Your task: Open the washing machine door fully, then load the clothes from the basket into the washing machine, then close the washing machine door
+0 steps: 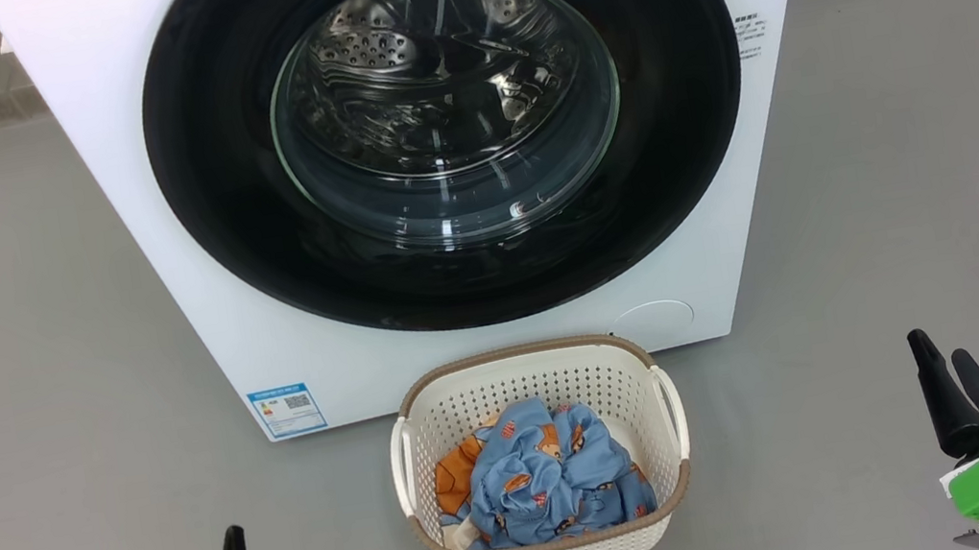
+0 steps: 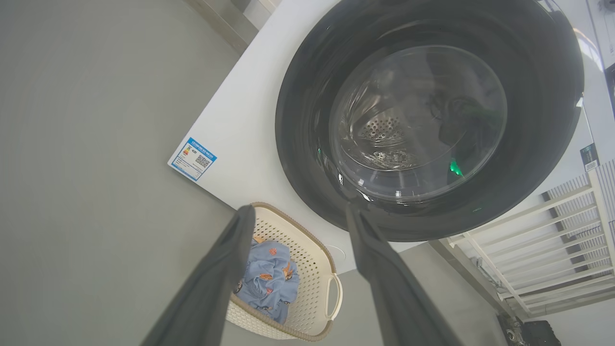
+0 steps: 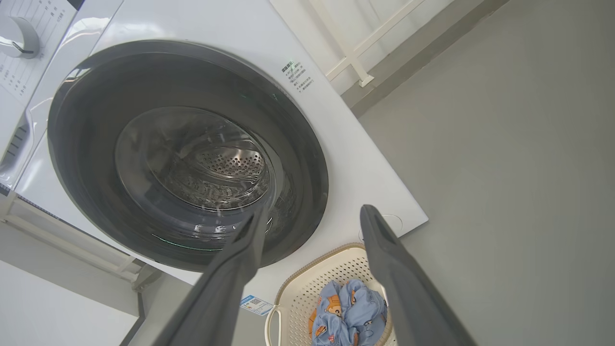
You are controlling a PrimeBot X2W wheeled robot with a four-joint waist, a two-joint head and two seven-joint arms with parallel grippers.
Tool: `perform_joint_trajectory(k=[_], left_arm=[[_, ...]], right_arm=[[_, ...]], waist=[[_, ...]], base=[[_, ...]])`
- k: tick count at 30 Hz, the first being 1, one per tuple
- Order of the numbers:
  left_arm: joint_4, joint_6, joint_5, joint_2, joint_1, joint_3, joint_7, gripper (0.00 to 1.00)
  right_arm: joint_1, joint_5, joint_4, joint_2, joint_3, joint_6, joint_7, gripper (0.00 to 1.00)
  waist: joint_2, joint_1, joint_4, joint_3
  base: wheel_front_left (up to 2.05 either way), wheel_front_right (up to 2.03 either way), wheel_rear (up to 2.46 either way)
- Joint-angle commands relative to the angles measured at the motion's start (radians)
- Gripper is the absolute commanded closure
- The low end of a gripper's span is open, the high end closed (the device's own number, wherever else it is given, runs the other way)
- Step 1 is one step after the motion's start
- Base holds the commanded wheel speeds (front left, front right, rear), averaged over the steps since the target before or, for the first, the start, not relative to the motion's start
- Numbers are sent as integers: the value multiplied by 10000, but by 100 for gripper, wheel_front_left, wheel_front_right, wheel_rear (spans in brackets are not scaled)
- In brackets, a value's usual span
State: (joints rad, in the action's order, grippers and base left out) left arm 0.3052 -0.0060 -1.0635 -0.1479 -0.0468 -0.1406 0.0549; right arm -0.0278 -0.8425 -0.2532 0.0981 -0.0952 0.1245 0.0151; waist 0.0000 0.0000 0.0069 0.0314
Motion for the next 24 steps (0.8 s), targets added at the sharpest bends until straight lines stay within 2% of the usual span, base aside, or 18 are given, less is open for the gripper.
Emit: perform_joint_trajectory(k=[1,15,24], left_arm=[[-156,98,299,-261,-534,70,151,0],[-134,690,2037,-599,-595,-590,564,0],[-16,915,2913,-714,-623,-973,828,0]], right_arm=[[-179,352,327,212,138,30,89,0],[-111,2355,538,284,214,36,136,0],[12,3512,668,221,289,41,111,0]], waist=[[0,0,-3,5],[0,0,-14,57],[0,0,33,117]], base=[[0,0,0],[0,0,0],[0,0,0]])
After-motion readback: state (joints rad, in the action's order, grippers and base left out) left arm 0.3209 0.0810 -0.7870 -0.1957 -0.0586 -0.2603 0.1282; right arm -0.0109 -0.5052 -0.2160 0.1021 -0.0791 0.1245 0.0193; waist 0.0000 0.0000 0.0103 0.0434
